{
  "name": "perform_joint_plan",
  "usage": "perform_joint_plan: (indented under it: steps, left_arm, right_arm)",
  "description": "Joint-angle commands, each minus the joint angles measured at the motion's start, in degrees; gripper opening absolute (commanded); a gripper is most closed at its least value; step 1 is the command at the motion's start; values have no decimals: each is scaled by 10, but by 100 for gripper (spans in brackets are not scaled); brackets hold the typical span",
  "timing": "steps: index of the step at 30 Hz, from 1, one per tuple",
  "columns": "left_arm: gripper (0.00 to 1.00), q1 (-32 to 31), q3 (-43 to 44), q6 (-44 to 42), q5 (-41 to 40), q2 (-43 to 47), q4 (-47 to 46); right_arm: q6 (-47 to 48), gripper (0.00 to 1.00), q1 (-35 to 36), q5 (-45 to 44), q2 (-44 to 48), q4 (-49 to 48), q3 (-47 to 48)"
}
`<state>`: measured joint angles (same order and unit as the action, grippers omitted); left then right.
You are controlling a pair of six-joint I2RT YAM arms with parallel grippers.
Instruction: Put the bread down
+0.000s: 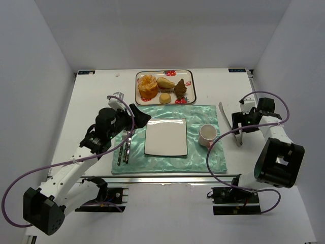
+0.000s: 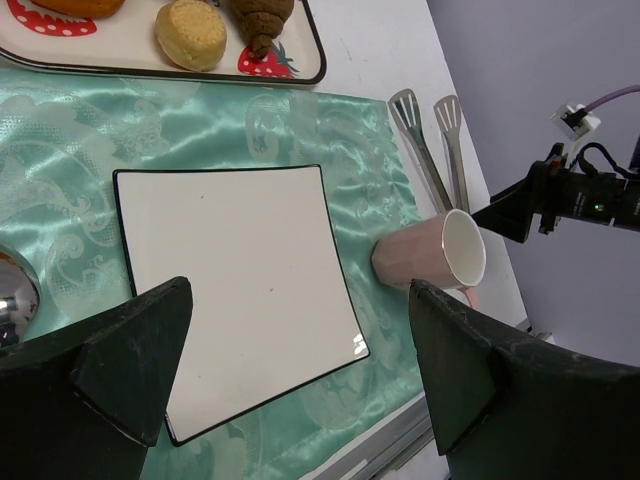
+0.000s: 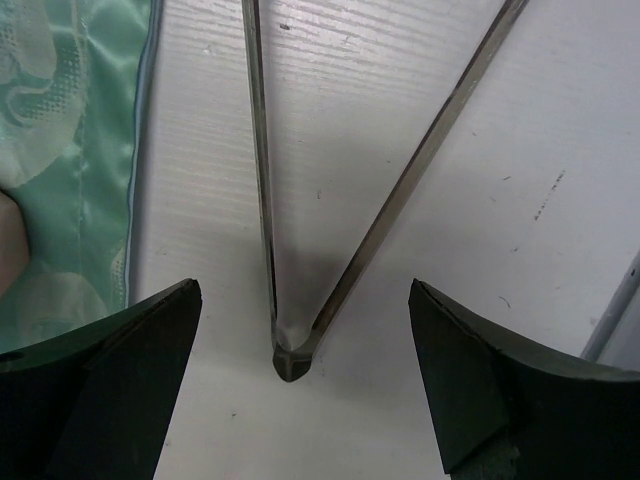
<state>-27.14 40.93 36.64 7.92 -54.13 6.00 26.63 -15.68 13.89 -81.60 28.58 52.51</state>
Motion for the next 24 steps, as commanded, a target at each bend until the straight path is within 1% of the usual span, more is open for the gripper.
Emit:
perform_joint_plan:
  steps: [1,6,9,13,16,20,24]
  left_arm:
    - [98,-2,-7,-7,-10,18,5]
    - [98,-2,3,-12,-19,21,28]
    - [98,-2,7,-11,-16,14,28]
    - [98,-2,17,-10,-11,-2,28]
    - [98,-2,21,-8,-11,-5,30]
    - [98,-2,22,-4,-14,2,38]
    - [98,-2,21,1,-21,14,46]
  right_arm:
    - [25,89,-1,4,-22,-11,5]
    - [40,89,-1,-12,-63,-34,3]
    - [38,89,3,-7,-93,-43,12]
    - [28,89,29,-19,-132,-76,27]
    - [-2,89,49,-47,-153,-112,39]
    - [-40,89,54,-60,-190,-126,88]
    - [-42,89,54,-62,-226,-120,120]
